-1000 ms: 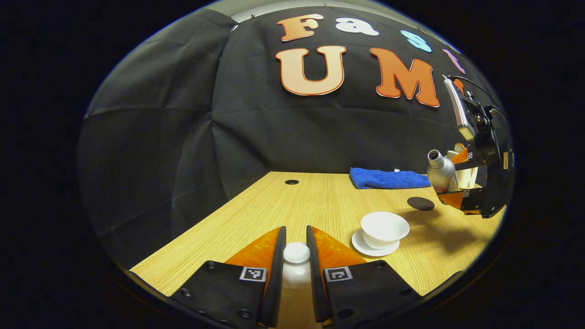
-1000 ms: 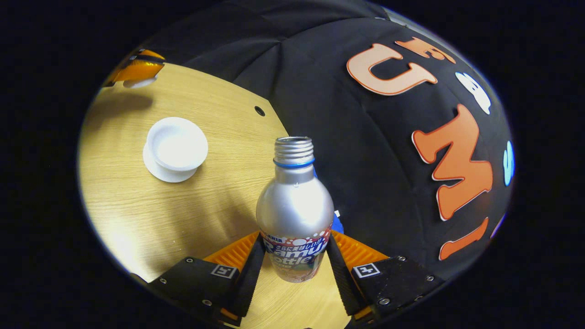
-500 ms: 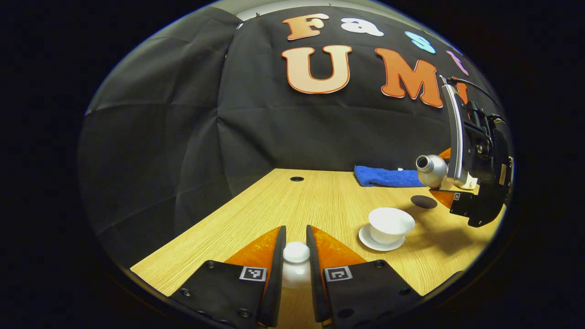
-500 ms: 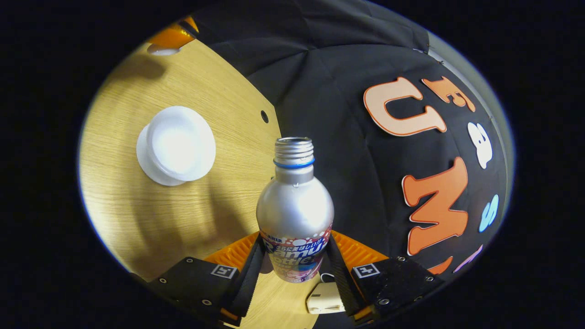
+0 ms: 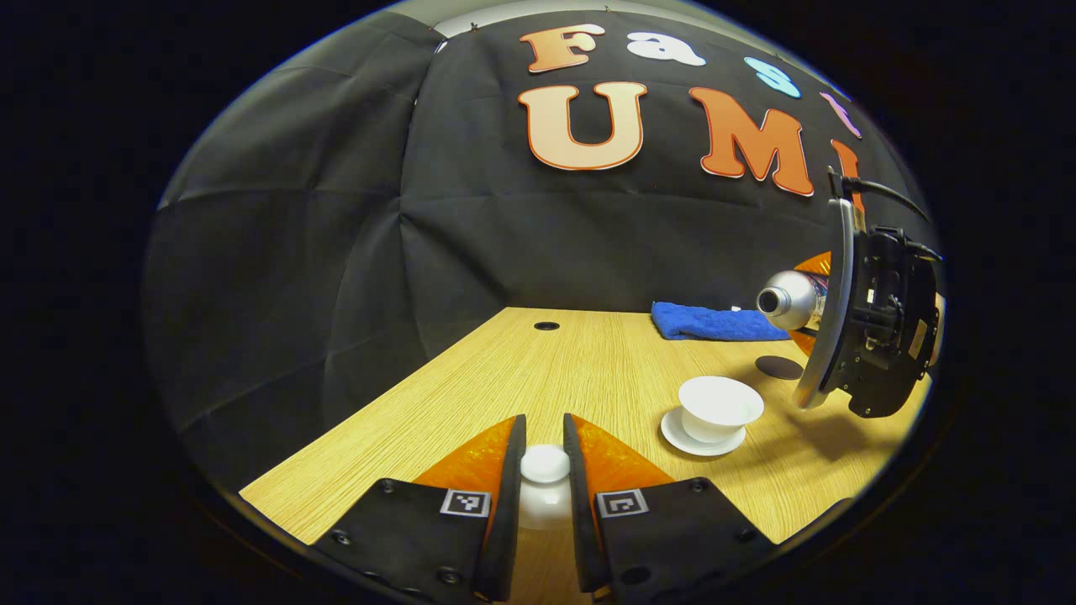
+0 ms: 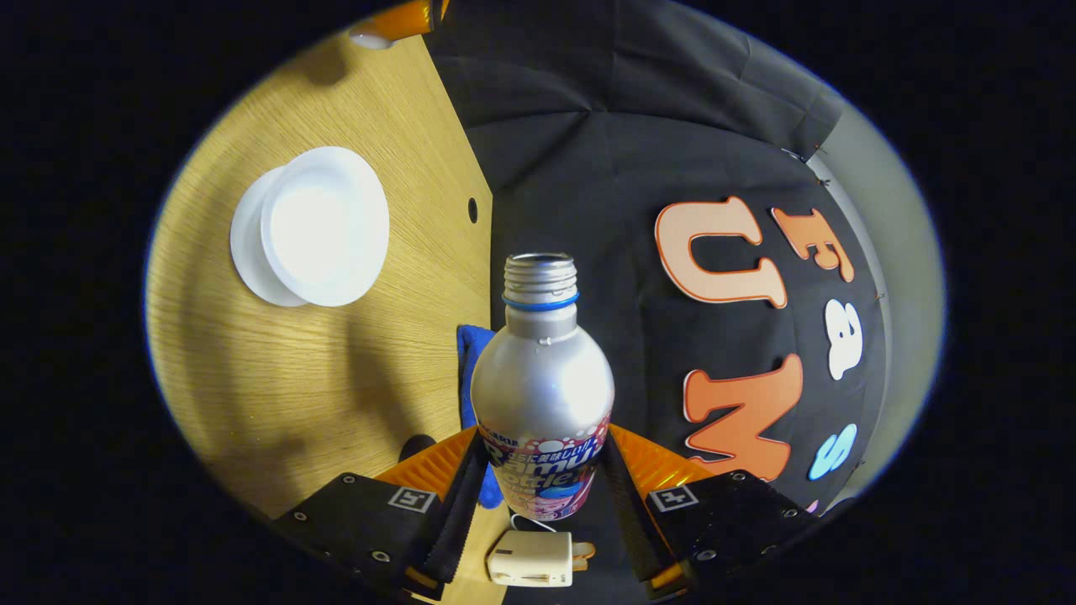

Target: Open the teacup lid with one hand, grasp the water bottle and pour water into the teacup with the other hand; after pouring, place the water bottle on the coaster and then close the teacup lid.

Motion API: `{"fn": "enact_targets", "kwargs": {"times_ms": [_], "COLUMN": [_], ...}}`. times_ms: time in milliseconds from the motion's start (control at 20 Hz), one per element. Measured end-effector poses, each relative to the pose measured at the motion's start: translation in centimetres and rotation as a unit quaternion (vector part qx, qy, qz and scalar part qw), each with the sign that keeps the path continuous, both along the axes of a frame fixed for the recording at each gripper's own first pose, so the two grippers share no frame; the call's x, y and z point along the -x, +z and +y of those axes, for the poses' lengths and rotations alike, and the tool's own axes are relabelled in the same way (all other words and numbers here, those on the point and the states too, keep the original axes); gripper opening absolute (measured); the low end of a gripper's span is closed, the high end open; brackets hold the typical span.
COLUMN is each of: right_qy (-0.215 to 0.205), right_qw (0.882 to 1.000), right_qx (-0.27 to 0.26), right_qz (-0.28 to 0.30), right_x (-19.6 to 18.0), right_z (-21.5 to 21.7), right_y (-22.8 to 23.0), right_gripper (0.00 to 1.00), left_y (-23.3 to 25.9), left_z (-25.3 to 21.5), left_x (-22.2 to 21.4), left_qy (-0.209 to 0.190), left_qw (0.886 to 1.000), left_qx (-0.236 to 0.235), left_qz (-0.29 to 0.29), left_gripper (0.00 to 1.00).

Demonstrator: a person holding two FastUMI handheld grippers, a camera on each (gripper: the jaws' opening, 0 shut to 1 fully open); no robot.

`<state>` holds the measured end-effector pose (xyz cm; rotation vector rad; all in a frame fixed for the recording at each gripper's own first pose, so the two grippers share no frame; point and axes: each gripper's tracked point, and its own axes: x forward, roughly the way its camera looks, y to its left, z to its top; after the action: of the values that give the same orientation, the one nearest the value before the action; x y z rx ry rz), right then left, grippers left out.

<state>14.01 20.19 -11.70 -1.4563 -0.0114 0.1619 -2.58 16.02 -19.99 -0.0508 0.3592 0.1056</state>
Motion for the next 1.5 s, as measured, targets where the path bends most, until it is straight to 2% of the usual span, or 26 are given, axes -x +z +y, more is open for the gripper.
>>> {"fn": "enact_targets", "kwargs": {"times_ms": [50, 100, 200, 250, 400, 550, 600, 650, 700, 750, 800, 950, 1000, 1050, 1500], "right_qy": [0.003, 0.006, 0.013, 0.016, 0.024, 0.031, 0.034, 0.036, 0.038, 0.039, 0.039, 0.046, 0.047, 0.051, 0.064], "right_qw": [1.000, 1.000, 0.999, 0.998, 0.996, 0.993, 0.991, 0.990, 0.989, 0.988, 0.987, 0.983, 0.981, 0.979, 0.973], "right_qx": [0.006, 0.013, 0.033, 0.043, 0.068, 0.088, 0.095, 0.103, 0.108, 0.113, 0.117, 0.131, 0.138, 0.144, 0.163], "right_qz": [-0.008, -0.017, -0.035, -0.042, -0.062, -0.078, -0.085, -0.090, -0.095, -0.099, -0.103, -0.120, -0.129, -0.135, -0.152], "right_x": [0.1, 0.0, 0.1, 0.1, 0.0, -0.2, -0.2, -0.1, 0.0, 0.0, 0.1, -0.2, 0.0, 0.0, 0.2], "right_z": [0.2, 0.2, 0.4, 0.5, 0.6, 0.7, 0.8, 0.8, 0.8, 0.9, 0.9, 1.4, 1.4, 1.5, 2.1], "right_y": [0.3, 0.4, 1.0, 1.1, 1.3, 1.6, 1.7, 1.9, 2.0, 2.1, 2.2, 2.8, 3.1, 3.2, 3.9], "right_gripper": [0.77, 0.73, 0.77, 0.77, 0.77, 0.77, 0.77, 0.77, 0.77, 0.77, 0.77, 0.77, 0.77, 0.77, 0.77], "left_y": [0.0, 0.1, 0.1, 0.1, 0.0, -0.2, -0.3, -0.4, -0.3, -0.5, -0.4, -0.7, -0.7, -0.9, -0.6], "left_z": [0.0, 0.1, 0.1, 0.1, 0.1, 0.2, 0.1, 0.3, 0.3, 0.3, 0.2, 0.3, 0.3, 0.3, 0.4], "left_x": [0.1, 0.1, 0.0, 0.1, 0.1, 0.3, 0.2, 0.2, 0.2, 0.2, 0.2, 0.2, 0.2, 0.2, 0.0], "left_qy": [0.000, 0.000, 0.001, 0.001, 0.001, 0.001, 0.001, 0.001, 0.002, 0.001, 0.001, 0.001, 0.001, 0.002, 0.002], "left_qw": [1.000, 1.000, 1.000, 1.000, 1.000, 1.000, 1.000, 1.000, 1.000, 1.000, 1.000, 1.000, 1.000, 1.000, 1.000], "left_qx": [0.000, 0.000, -0.001, -0.001, -0.001, 0.000, 0.000, 0.000, -0.001, -0.001, 0.000, 0.001, 0.001, 0.001, 0.000], "left_qz": [0.000, 0.000, -0.002, -0.003, -0.001, 0.000, 0.001, 0.001, 0.002, 0.003, 0.002, 0.004, 0.004, 0.005, -0.001], "left_gripper": [0.27, 0.32, 0.28, 0.32, 0.32, 0.32, 0.27, 0.32, 0.27, 0.32, 0.27, 0.32, 0.28, 0.32, 0.32]}}
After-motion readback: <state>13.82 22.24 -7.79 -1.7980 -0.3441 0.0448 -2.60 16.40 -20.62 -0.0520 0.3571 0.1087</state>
